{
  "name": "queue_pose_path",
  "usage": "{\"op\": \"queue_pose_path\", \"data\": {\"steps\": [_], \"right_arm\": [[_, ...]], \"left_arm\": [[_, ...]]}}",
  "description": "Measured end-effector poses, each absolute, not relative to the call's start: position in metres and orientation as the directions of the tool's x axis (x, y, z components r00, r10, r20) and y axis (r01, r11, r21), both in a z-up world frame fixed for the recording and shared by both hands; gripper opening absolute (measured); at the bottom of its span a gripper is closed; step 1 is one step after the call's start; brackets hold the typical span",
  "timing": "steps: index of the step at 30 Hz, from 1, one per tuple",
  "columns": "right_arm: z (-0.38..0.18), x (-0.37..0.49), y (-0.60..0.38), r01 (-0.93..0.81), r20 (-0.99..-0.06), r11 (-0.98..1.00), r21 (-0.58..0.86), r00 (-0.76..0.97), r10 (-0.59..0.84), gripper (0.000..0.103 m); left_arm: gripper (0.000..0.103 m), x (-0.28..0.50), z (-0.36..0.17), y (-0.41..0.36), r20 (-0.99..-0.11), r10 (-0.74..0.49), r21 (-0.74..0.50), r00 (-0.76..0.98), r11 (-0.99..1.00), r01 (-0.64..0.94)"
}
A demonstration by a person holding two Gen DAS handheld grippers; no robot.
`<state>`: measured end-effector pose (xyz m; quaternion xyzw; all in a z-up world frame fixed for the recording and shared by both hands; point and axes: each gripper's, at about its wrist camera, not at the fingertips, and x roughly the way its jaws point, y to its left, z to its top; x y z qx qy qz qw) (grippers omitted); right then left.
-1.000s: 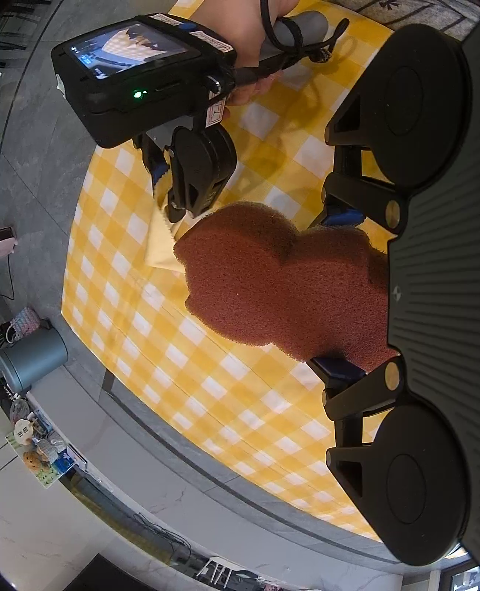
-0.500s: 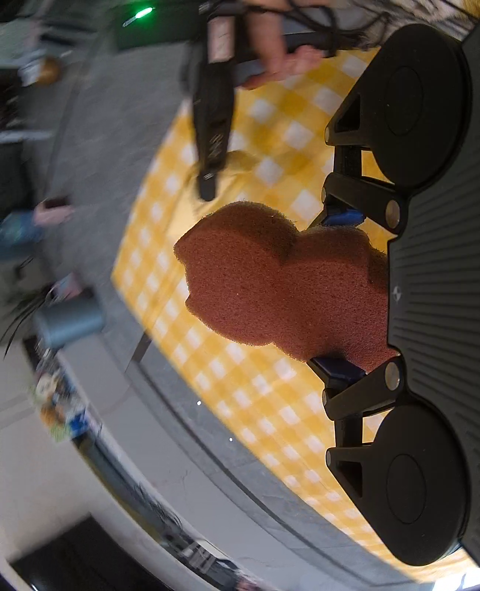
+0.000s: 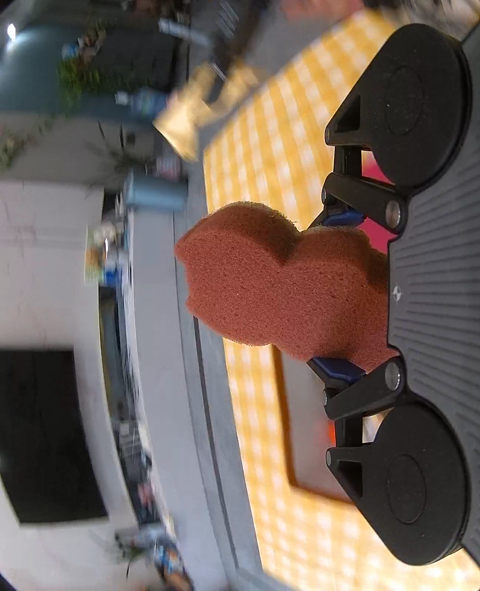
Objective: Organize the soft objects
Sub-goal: 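Carry the brown sponge and yellow cloth with both grippers over the white box, then open the right gripper to drop the yellow cloth while the left gripper releases the sponge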
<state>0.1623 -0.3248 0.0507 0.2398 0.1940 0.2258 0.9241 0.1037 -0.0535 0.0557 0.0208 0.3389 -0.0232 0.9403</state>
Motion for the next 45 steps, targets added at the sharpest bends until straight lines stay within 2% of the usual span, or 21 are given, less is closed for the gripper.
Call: {"op": "queue_pose_path", "data": {"steps": [4,7,13,18,20,24,26,31,36,40,43,44,45], "right_arm": [[0.068,0.146,-0.288,-0.426,-0.229,0.776,0.465,0.789,0.57,0.006],[0.069,0.141,-0.258,-0.474,-0.252,0.764,0.437,0.751,0.61,0.006],[0.064,0.133,-0.197,-0.599,-0.323,0.703,0.384,0.626,0.71,0.006],[0.058,0.136,-0.17,-0.606,-0.377,0.709,0.361,0.601,0.705,0.006],[0.056,0.137,-0.166,-0.594,-0.393,0.72,0.358,0.603,0.694,0.006],[0.055,0.142,-0.16,-0.572,-0.417,0.736,0.362,0.607,0.677,0.006],[0.056,0.14,-0.156,-0.576,-0.425,0.737,0.353,0.604,0.675,0.006],[0.056,0.141,-0.12,-0.591,-0.478,0.756,0.281,0.597,0.644,0.006],[0.047,0.143,-0.068,-0.607,-0.552,0.77,0.196,0.581,0.598,0.006],[0.034,0.158,-0.03,-0.599,-0.629,0.786,0.15,0.555,0.543,0.006],[0.029,0.168,-0.013,-0.59,-0.652,0.797,0.128,0.556,0.516,0.006],[0.028,0.171,-0.012,-0.582,-0.65,0.803,0.128,0.562,0.511,0.01],[0.027,0.175,-0.012,-0.571,-0.646,0.809,0.139,0.567,0.511,0.02]], "left_arm": [[0.076,0.103,0.028,-0.038,-0.673,0.078,0.105,0.736,0.994,-0.01],[0.076,0.107,0.015,-0.022,-0.7,0.109,0.111,0.706,0.993,-0.044],[0.078,0.106,0.002,-0.007,-0.75,0.064,0.055,0.659,0.998,-0.034],[0.089,0.095,-0.004,-0.008,-0.754,0.007,0.076,0.657,0.994,0.076],[0.09,0.088,-0.001,-0.006,-0.745,-0.048,0.031,0.665,0.994,0.107],[0.092,0.071,0.014,0.02,-0.701,-0.209,-0.175,0.682,0.977,0.119],[0.093,0.063,0.024,0.035,-0.673,-0.236,-0.234,0.701,0.967,0.1],[0.093,0.044,0.049,0.068,-0.626,-0.115,-0.201,0.771,0.979,-0.017],[0.099,0.033,0.051,0.085,-0.583,0.042,-0.076,0.812,0.992,-0.105],[0.099,0.035,0.045,0.092,-0.592,0.068,-0.059,0.803,0.99,-0.128],[0.099,0.037,0.042,0.095,-0.607,0.073,-0.075,0.791,0.986,-0.149],[0.099,0.037,0.041,0.094,-0.618,0.073,-0.074,0.783,0.986,-0.15],[0.099,0.038,0.041,0.093,-0.631,0.075,-0.07,0.773,0.986,-0.152]]}}
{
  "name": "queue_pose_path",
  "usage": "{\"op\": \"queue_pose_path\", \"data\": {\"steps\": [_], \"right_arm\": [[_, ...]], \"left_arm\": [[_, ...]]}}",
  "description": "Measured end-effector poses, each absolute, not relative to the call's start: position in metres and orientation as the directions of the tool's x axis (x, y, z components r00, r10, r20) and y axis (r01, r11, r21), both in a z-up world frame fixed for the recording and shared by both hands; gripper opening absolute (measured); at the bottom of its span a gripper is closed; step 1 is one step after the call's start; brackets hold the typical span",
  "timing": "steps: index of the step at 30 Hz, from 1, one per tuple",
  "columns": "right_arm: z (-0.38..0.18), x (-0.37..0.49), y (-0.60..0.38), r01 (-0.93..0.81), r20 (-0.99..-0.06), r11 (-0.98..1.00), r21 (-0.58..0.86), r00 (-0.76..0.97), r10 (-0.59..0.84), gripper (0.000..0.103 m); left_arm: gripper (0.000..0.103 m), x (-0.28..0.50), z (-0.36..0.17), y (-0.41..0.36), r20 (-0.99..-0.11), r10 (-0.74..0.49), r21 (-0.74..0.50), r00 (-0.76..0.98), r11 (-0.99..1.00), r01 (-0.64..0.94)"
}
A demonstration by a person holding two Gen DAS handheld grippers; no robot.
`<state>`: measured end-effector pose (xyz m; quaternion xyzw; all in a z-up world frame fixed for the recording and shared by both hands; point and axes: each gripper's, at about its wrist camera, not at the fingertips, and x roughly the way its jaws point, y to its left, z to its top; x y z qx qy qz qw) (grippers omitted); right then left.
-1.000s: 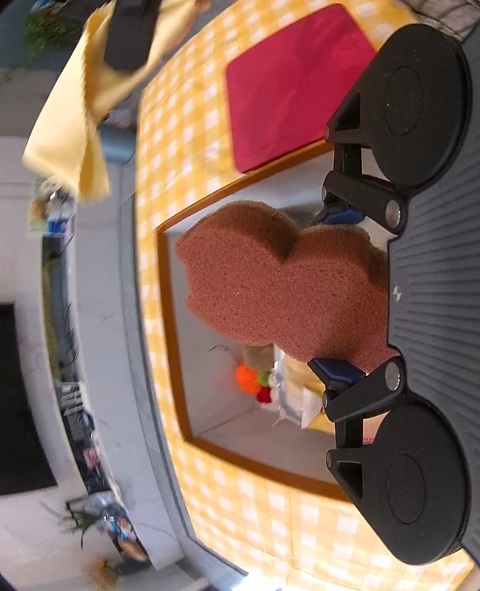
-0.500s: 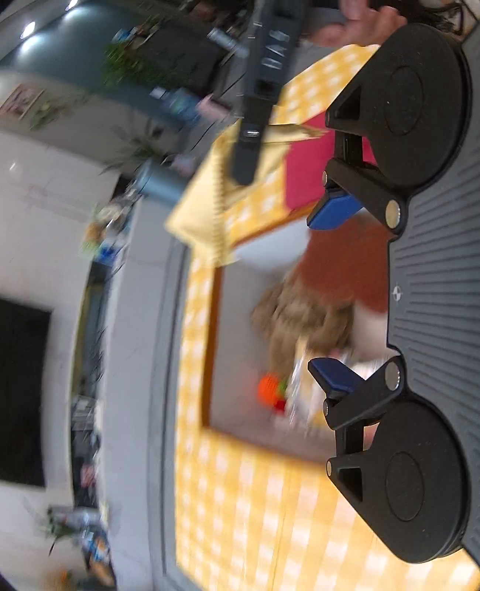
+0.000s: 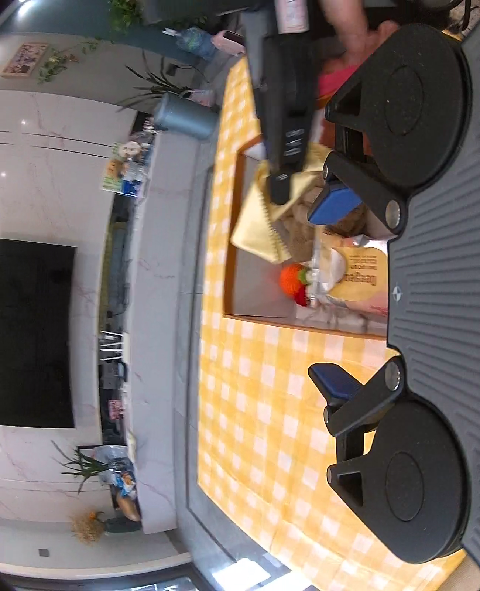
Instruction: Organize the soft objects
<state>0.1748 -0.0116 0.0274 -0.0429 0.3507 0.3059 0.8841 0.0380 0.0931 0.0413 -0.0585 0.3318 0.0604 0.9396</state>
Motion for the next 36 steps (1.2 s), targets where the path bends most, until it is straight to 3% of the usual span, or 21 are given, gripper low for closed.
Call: {"op": "queue_pose_path", "data": {"steps": [1,2,3,8,13,18,25,36], "right_arm": [[0.027,0.178,-0.013,-0.561,-0.643,0.813,0.157,0.567,0.515,0.033],[0.027,0.18,-0.016,-0.544,-0.646,0.821,0.173,0.567,0.512,0.064],[0.028,0.18,-0.02,-0.516,-0.641,0.836,0.185,0.581,0.501,0.077],[0.046,0.154,-0.057,-0.479,-0.559,0.852,0.212,0.656,0.508,0.077],[0.061,0.122,-0.111,-0.376,-0.511,0.915,0.145,0.764,0.394,0.083],[0.058,0.101,-0.141,-0.323,-0.51,0.944,0.071,0.802,0.313,0.096],[0.036,0.088,-0.144,-0.361,-0.524,0.932,0.027,0.789,0.321,0.096],[0.035,0.084,-0.143,-0.392,-0.509,0.919,0.038,0.784,0.355,0.096]], "left_arm": [[0.099,0.037,0.041,0.096,-0.636,0.075,-0.068,0.768,0.986,-0.154],[0.099,0.037,0.042,0.095,-0.636,0.077,-0.067,0.768,0.986,-0.155],[0.099,0.037,0.041,0.096,-0.633,0.081,-0.065,0.77,0.986,-0.157],[0.099,0.035,0.046,0.081,-0.606,0.08,-0.023,0.791,0.993,-0.117],[0.099,0.034,0.053,0.062,-0.569,0.037,-0.042,0.821,0.996,-0.075],[0.099,0.03,0.059,0.035,-0.512,0.077,0.009,0.856,0.996,-0.085],[0.098,0.022,0.066,0.023,-0.405,0.071,-0.03,0.912,0.995,-0.091],[0.098,0.036,0.046,0.001,-0.424,0.053,0.032,0.904,0.999,-0.044]]}}
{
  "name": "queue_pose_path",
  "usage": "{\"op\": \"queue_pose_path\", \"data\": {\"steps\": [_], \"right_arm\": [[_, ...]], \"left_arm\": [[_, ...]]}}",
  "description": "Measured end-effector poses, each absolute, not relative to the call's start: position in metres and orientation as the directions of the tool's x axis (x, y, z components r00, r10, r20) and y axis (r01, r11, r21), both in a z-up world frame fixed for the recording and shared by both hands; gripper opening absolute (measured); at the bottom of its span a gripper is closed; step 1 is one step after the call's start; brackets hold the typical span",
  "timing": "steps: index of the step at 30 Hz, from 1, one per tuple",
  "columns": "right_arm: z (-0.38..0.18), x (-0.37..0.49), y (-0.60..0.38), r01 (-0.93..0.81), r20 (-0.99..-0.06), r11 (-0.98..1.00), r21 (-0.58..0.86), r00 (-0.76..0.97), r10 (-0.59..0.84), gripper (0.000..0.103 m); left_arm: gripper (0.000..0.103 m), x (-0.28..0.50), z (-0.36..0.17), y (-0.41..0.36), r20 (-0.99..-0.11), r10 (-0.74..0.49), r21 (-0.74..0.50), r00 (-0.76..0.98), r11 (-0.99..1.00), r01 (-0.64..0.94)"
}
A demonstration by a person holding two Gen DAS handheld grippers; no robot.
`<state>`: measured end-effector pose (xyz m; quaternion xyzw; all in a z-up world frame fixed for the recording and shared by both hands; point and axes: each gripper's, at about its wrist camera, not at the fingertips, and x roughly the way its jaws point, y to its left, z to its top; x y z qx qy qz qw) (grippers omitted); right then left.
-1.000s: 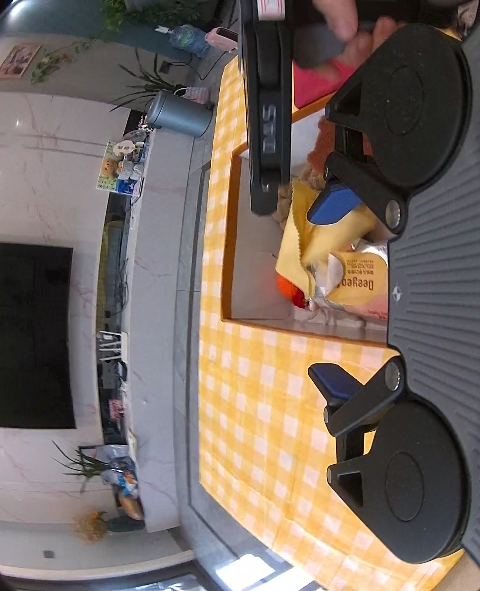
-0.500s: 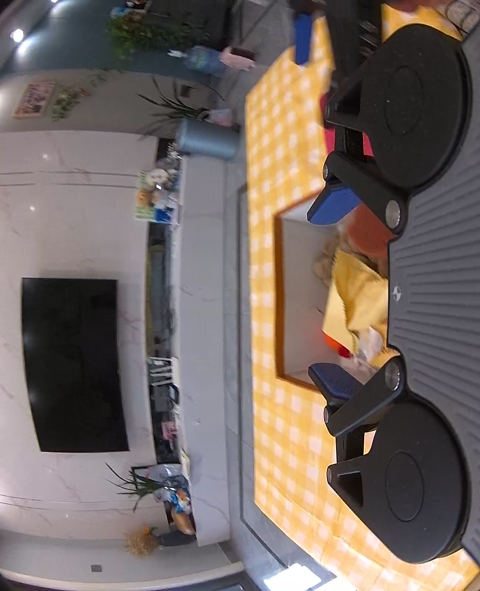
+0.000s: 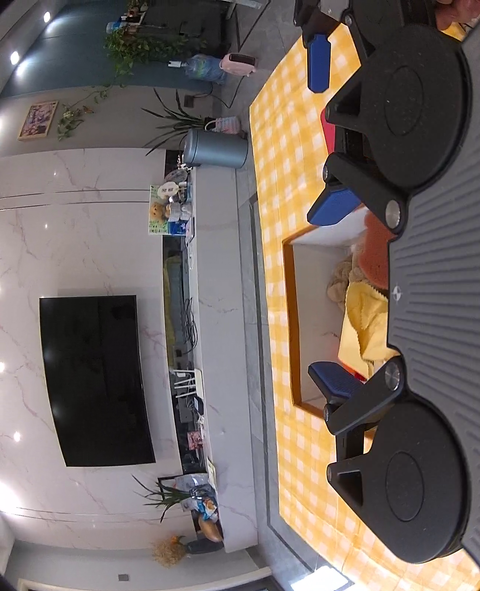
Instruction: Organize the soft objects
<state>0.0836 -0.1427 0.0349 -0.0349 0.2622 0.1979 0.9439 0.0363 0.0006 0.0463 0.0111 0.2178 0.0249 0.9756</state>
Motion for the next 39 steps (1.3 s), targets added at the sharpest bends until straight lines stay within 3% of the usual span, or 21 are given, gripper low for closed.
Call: {"op": "queue_pose_path", "data": {"steps": [13,39], "right_arm": [[0.031,0.084,-0.142,-0.394,-0.514,0.919,0.02,0.784,0.347,0.095],[0.031,0.084,-0.14,-0.4,-0.513,0.916,0.019,0.783,0.353,0.095]], "left_arm": [[0.098,0.035,0.036,-0.014,-0.431,0.062,0.07,0.9,0.997,-0.035],[0.098,0.035,0.036,-0.013,-0.448,0.055,0.019,0.892,0.998,-0.052]]}}
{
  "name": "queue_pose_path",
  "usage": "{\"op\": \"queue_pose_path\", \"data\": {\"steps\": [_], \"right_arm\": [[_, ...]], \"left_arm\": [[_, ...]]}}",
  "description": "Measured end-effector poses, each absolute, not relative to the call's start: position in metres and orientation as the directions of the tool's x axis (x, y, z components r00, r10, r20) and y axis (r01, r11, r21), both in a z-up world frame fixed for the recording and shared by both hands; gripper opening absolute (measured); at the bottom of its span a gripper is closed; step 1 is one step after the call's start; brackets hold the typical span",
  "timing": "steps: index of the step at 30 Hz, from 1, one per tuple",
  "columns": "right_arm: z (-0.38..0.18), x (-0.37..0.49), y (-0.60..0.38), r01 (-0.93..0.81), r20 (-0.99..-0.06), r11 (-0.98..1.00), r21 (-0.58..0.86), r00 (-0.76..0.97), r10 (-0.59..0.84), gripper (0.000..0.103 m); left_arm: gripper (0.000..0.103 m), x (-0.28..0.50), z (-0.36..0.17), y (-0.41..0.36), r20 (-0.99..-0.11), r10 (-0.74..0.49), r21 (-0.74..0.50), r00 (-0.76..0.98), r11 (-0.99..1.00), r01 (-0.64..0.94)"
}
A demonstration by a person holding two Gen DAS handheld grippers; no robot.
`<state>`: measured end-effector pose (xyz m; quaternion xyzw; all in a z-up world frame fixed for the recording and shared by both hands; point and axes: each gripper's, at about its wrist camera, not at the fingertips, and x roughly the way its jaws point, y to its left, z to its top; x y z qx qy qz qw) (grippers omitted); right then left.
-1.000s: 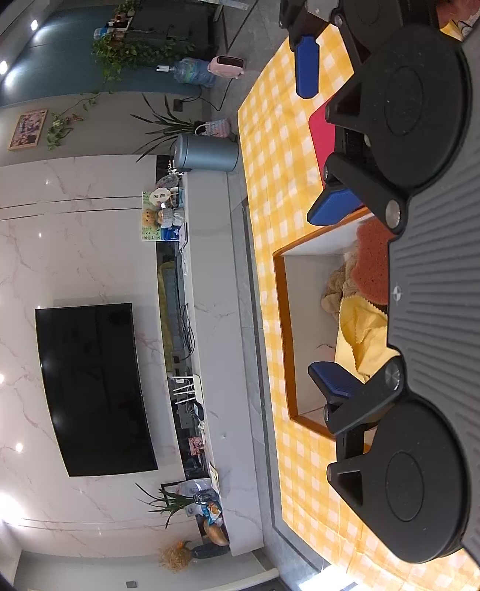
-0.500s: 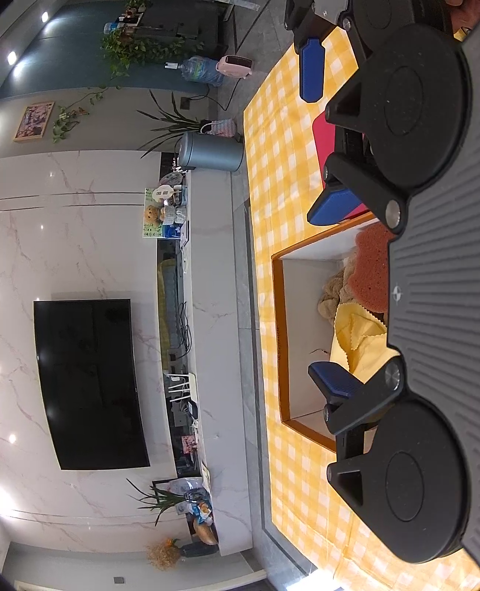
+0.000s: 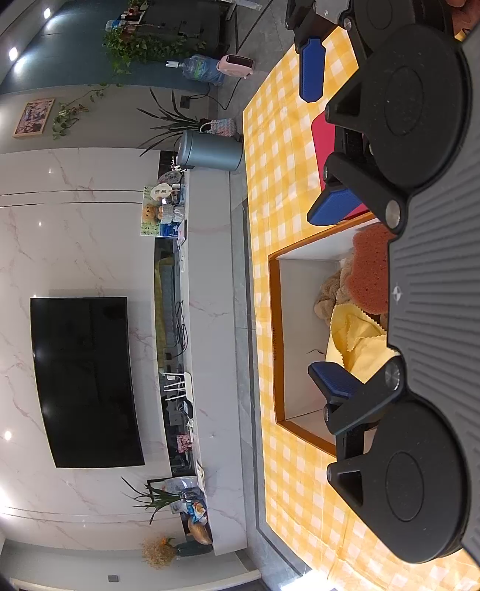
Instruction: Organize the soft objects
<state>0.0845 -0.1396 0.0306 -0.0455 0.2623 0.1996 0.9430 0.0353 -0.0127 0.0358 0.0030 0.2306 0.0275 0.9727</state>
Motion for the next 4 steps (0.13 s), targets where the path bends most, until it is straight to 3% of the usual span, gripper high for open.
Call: {"op": "queue_pose_path", "data": {"steps": [4], "right_arm": [[0.0296,0.0849,-0.1389,-0.399,-0.517,0.917,0.016,0.782,0.35,0.095]], "left_arm": [[0.098,0.0365,0.0351,-0.0133,-0.449,0.064,0.029,0.891,0.998,-0.056]]}}
